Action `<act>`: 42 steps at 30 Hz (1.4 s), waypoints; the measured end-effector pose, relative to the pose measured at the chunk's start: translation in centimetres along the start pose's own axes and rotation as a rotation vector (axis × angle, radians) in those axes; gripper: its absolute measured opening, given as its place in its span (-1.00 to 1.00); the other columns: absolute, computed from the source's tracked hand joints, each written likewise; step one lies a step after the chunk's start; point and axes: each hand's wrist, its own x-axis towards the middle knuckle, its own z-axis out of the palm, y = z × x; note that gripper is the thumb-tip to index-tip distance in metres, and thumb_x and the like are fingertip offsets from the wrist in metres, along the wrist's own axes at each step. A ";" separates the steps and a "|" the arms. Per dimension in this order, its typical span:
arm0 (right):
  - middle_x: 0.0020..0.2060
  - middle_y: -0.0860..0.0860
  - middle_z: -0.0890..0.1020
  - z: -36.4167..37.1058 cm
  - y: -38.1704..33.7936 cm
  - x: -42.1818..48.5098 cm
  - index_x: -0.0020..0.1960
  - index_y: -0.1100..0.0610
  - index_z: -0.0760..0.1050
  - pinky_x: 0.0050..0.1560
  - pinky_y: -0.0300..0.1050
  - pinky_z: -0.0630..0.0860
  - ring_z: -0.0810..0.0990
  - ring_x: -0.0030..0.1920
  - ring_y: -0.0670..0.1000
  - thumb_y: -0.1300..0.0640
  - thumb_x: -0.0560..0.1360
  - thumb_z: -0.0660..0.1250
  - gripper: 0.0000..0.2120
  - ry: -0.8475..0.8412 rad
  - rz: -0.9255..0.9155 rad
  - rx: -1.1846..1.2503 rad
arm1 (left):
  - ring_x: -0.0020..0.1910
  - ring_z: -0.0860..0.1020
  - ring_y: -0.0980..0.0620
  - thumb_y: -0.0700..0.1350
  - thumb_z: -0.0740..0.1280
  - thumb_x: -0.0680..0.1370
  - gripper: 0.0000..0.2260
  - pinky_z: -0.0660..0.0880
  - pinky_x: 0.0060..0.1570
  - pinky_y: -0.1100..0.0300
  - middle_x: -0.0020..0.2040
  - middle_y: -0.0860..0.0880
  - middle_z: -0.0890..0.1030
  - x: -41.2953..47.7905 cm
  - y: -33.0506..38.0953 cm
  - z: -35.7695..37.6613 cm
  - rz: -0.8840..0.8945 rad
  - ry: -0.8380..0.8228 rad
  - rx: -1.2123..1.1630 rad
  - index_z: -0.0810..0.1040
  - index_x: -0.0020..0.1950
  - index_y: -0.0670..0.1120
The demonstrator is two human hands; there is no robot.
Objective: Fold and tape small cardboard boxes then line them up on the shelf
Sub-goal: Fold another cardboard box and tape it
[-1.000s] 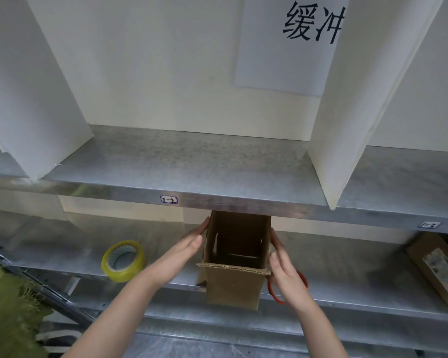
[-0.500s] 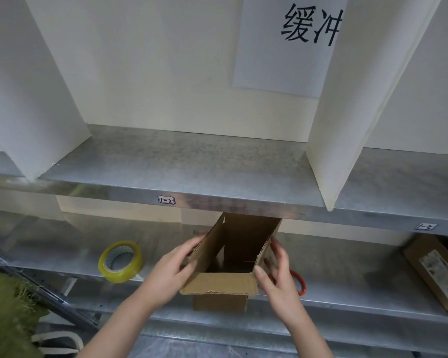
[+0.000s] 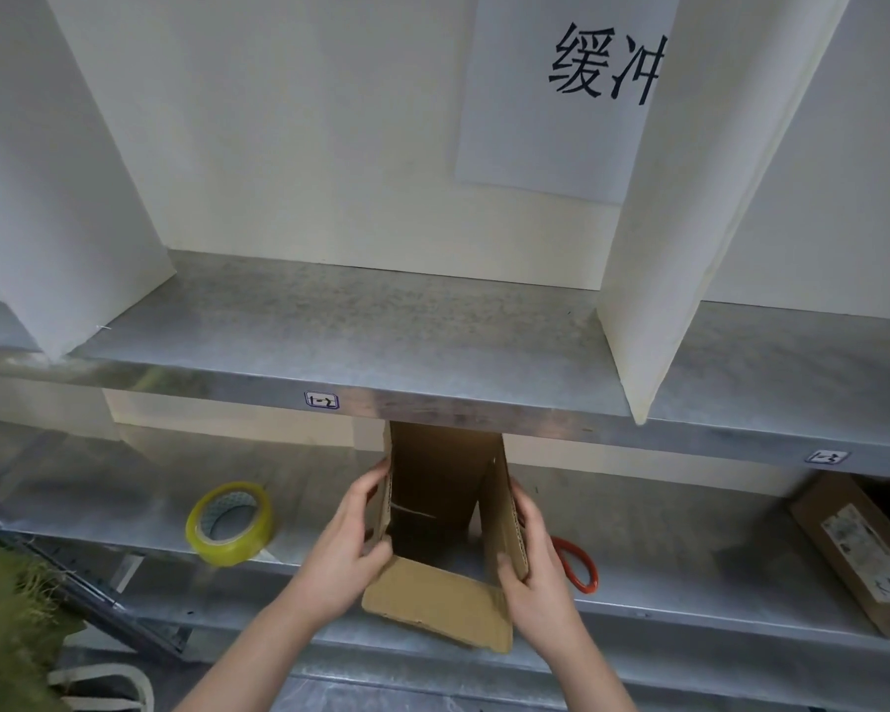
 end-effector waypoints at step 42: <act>0.35 0.03 0.47 -1.9 2.3 0.7 0.49 0.02 0.22 0.41 0.17 0.37 0.45 0.36 0.13 -0.23 0.45 0.29 -0.30 -0.024 0.483 0.435 | 0.23 0.38 0.14 0.32 0.45 0.31 -0.44 0.41 0.25 0.16 0.26 0.18 0.22 1.8 -1.9 -3.9 0.021 -0.114 0.166 0.21 0.16 0.32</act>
